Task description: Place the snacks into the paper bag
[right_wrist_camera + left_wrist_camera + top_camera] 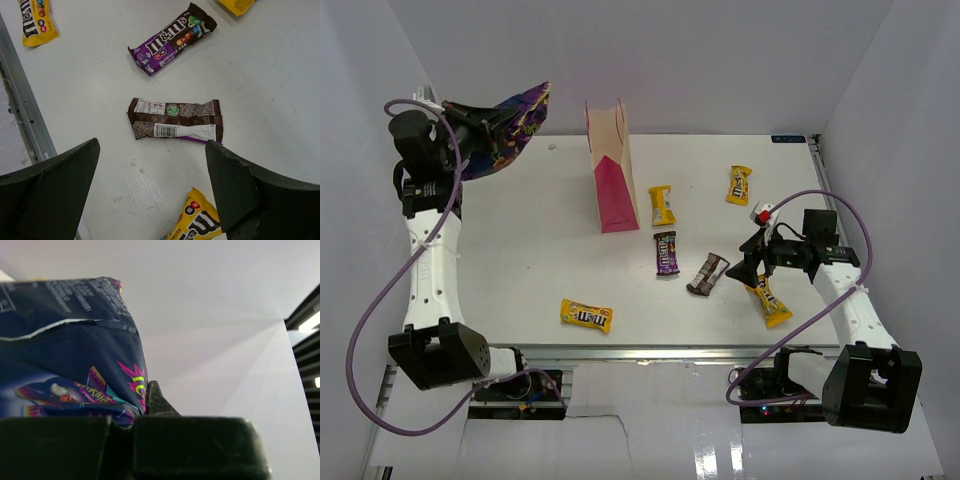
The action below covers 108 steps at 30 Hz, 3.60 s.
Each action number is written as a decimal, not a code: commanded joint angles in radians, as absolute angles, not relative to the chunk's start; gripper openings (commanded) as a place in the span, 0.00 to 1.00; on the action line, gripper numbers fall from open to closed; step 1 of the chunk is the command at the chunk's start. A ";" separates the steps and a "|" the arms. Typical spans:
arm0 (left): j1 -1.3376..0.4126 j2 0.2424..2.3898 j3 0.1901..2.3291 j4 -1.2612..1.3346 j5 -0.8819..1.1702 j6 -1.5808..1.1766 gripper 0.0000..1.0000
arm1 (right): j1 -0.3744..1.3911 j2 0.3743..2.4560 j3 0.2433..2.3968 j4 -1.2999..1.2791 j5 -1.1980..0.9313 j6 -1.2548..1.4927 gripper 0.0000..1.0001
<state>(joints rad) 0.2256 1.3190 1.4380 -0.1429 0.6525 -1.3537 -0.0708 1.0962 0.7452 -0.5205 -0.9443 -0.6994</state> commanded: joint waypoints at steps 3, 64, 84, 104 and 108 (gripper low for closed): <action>0.106 1.374 1.672 -0.092 0.615 -1.400 0.00 | -0.074 1.085 0.735 -0.492 -0.977 -0.707 0.92; -0.394 1.824 2.120 0.112 -0.110 -1.445 0.00 | -0.086 1.083 0.706 -0.469 -0.983 -0.693 0.93; -0.393 1.770 1.902 0.161 -0.124 -1.476 0.00 | -0.091 1.078 0.699 -0.468 -0.986 -0.692 0.93; -0.393 1.736 1.781 0.183 -0.049 -1.505 0.40 | -0.091 1.075 0.695 -0.468 -0.988 -0.692 0.93; -0.393 1.738 1.787 0.183 -0.028 -1.500 0.43 | -0.091 1.075 0.696 -0.469 -0.986 -0.692 0.93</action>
<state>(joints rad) -0.3893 1.8492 1.7546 0.0685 -0.0643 -1.4906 -0.0849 1.0927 0.7036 -0.4908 -0.9535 -0.6884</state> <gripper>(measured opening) 0.431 0.928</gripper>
